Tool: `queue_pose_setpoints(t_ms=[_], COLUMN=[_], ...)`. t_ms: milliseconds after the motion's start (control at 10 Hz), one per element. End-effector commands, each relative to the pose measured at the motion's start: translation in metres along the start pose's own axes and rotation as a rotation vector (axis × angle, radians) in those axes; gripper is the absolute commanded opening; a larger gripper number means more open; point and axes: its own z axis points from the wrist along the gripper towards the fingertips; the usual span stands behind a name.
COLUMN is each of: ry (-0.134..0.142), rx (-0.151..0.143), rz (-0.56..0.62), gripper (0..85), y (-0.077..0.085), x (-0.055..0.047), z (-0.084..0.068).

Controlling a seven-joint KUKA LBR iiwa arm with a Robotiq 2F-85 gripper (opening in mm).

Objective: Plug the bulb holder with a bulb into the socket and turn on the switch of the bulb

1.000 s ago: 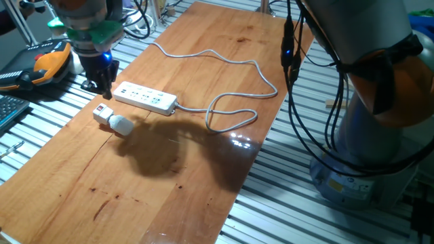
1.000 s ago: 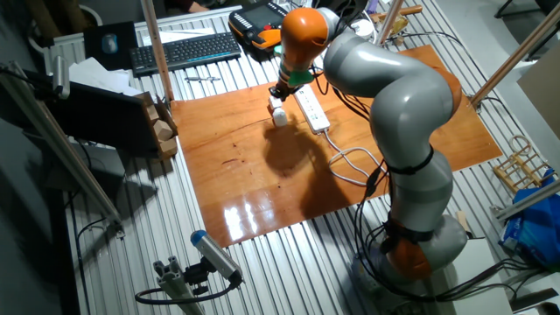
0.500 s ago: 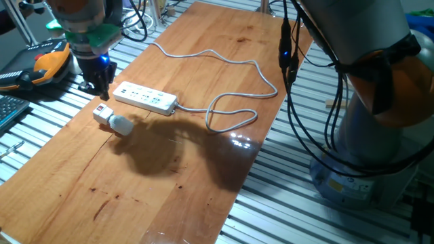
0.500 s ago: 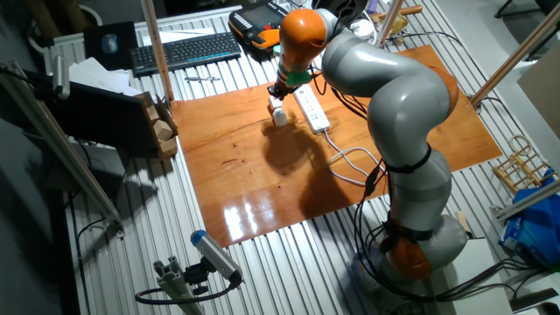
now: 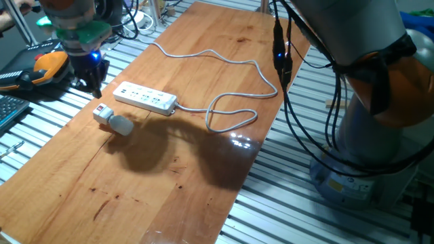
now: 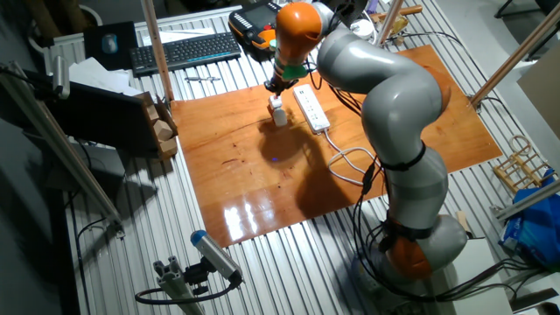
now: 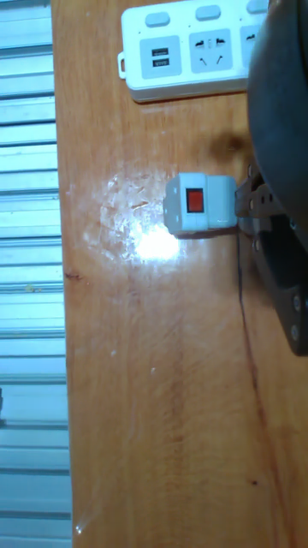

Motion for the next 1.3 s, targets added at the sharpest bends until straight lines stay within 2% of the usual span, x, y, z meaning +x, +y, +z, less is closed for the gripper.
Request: queue_pose_setpoints(t_ms=[0, 100, 200, 300, 500, 600, 1000, 1200], ry=[-0.005, -0.019, -0.055, -0.083, -0.088, -0.089, -0.095, -0.097], rx=[0.002, 0.001, 0.007, 0.006, 0.002, 0.030, -0.003, -0.004], rz=[-0.011, -0.017, -0.011, 0.009, 0.001, -0.018, -0.012, -0.009], gripper=[0.0, 0.0, 34.0, 51.0, 51.0, 51.0, 51.0, 51.0], y=[0.002, 0.003, 0.003, 0.003, 0.003, 0.002, 0.002, 0.002], x=[0.000, -0.002, -0.001, -0.001, -0.002, -0.002, -0.007, -0.008], z=[0.000, 0.000, 0.000, 0.001, 0.003, 0.006, 0.021, 0.026])
